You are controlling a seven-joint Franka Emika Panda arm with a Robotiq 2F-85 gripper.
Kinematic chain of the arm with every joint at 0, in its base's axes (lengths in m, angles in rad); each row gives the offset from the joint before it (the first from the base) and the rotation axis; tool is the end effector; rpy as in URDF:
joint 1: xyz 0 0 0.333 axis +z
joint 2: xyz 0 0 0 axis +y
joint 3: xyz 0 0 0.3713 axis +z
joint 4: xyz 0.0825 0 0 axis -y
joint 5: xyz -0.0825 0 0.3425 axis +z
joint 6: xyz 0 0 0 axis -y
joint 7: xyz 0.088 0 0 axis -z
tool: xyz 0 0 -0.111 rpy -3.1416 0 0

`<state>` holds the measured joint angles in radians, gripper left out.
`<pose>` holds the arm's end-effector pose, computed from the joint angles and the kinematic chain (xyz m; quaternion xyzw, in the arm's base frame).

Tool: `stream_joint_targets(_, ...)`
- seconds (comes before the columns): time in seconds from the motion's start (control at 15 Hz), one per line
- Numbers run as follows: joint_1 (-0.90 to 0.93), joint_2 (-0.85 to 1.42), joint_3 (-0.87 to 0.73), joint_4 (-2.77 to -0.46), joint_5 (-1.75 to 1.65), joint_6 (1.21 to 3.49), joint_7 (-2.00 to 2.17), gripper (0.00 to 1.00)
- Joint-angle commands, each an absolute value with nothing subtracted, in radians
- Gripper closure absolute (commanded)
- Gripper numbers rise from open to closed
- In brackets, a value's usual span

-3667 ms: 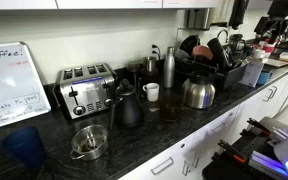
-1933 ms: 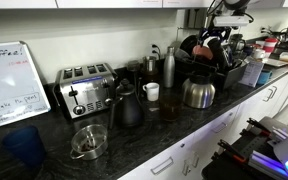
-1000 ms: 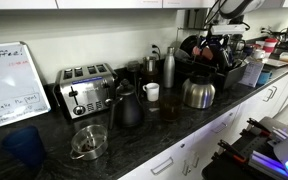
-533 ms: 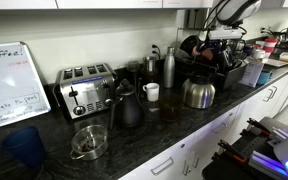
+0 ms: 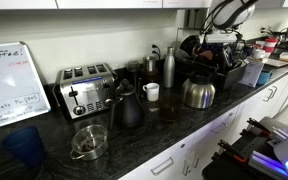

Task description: Put the black bowl in the sink

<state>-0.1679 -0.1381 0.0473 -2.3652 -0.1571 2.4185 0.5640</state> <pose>0.4565 -0.0558 0.4763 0.9526 -0.2825 0.1060 0.0382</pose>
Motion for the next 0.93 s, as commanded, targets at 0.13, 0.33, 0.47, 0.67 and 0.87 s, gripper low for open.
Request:
stream_joint_targets(0.13,-0.146,-0.085,0.017,-2.322,-0.178,2.432,0.582,0.15)
stream_joint_targets(0.33,-0.139,-0.079,0.012,-2.317,-0.174,2.425,0.583,0.37)
stream_joint_targets(0.47,-0.136,-0.08,0.009,-2.314,-0.166,2.414,0.575,0.51)
stream_joint_targets(0.67,-0.131,-0.082,0.008,-2.311,-0.162,2.408,0.568,0.73)
stream_joint_targets(0.87,-0.127,-0.085,0.006,-2.308,-0.159,2.406,0.567,0.94)
